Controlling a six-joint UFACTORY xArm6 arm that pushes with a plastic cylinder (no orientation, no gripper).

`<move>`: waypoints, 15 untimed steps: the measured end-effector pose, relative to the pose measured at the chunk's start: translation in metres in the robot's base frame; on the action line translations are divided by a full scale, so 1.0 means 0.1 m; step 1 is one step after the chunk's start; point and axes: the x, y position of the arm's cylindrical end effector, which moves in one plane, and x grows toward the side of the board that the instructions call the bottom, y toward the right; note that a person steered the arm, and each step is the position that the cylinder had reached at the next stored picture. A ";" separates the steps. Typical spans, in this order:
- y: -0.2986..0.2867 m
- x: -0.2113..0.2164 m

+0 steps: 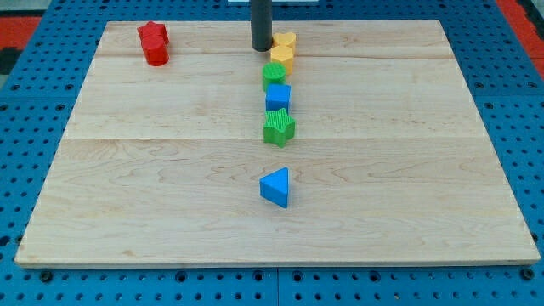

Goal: Push the yellow blocks to the left side of the green circle

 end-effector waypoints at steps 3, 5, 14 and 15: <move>0.35 -0.11; 0.64 -0.41; -0.07 0.33; -0.03 0.13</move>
